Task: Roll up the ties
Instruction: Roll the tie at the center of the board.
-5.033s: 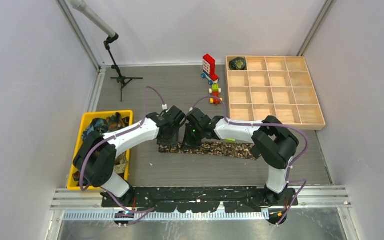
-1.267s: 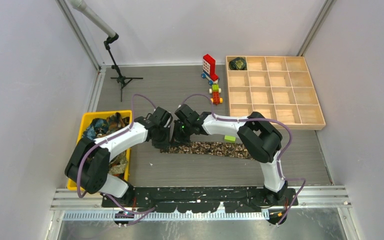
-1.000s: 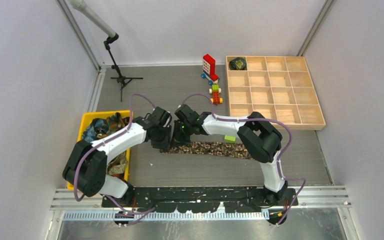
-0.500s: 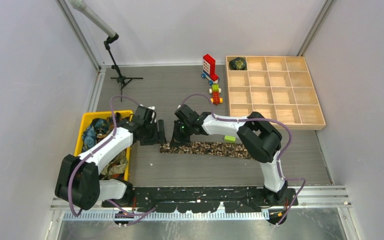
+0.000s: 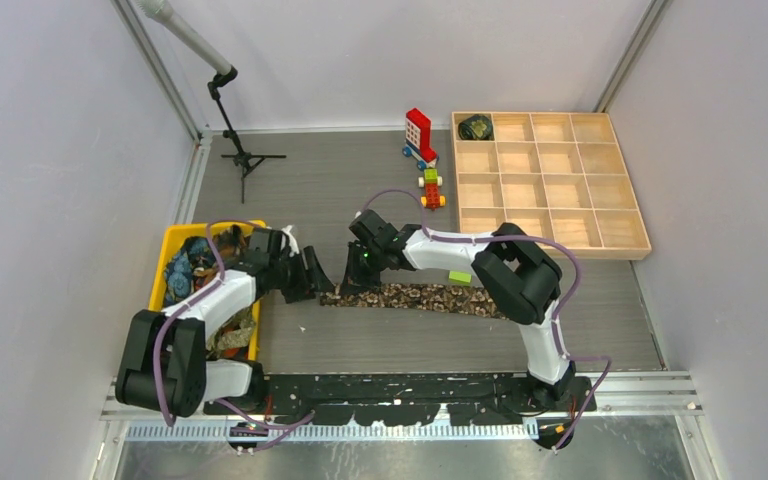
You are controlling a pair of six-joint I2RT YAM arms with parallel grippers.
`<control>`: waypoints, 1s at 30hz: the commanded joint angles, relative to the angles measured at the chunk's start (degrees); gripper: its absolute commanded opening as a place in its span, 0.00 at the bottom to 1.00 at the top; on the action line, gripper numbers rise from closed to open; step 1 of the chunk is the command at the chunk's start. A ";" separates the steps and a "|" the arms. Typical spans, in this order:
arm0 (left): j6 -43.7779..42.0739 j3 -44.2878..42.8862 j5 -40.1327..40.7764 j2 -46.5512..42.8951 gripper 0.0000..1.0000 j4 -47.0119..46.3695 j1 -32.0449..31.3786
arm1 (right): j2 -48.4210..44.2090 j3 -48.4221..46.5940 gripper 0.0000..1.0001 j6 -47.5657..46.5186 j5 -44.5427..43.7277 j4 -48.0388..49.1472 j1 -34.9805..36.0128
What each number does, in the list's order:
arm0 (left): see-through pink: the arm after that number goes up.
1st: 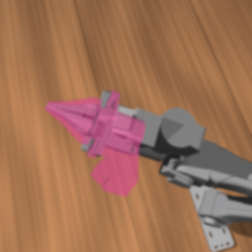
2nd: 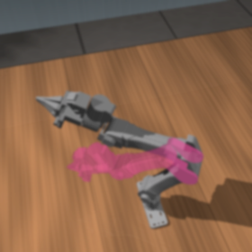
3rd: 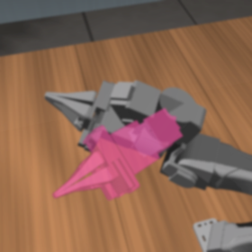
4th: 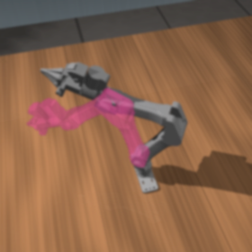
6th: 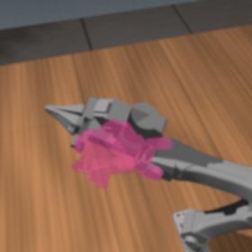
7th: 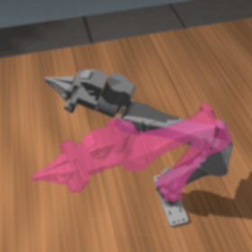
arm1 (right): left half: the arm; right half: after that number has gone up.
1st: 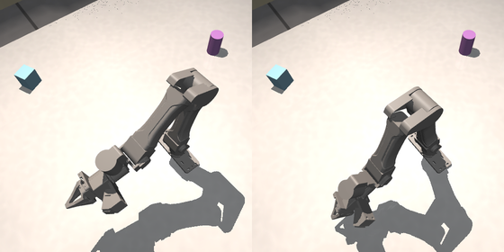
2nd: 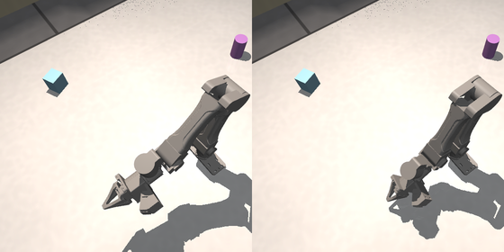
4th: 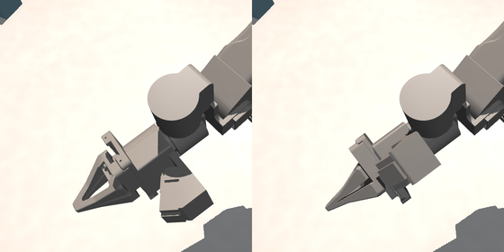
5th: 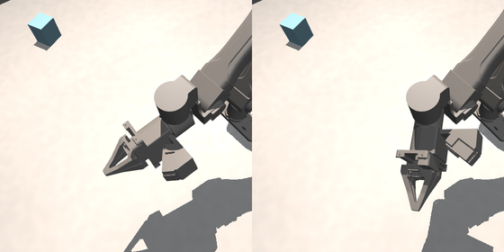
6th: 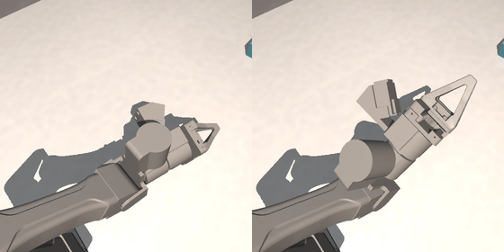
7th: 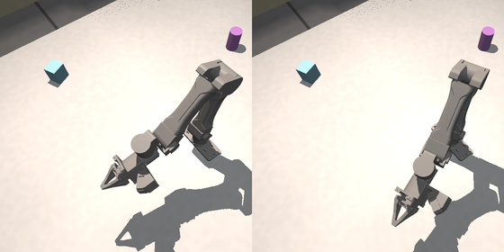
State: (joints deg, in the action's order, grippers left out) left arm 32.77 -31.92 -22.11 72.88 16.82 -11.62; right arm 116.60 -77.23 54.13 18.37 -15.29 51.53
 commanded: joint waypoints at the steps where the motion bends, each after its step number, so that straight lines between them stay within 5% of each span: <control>1: 1.72 1.71 -5.98 0.89 0.58 -8.11 1.47 | 1.79 -0.30 0.11 -0.86 0.25 -0.27 0.01; 15: 2.58 3.32 -10.43 3.31 0.37 -12.26 2.47 | 2.22 -1.90 0.11 -1.02 0.33 -1.00 -0.13; 30: 0.34 -1.25 0.61 -1.61 0.25 0.02 0.15 | -2.98 -4.35 0.12 -1.06 -1.77 -4.45 0.02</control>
State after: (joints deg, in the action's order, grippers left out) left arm 34.57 -30.28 -25.82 73.34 13.04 -10.28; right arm 117.03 -79.64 53.67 17.63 -18.98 51.27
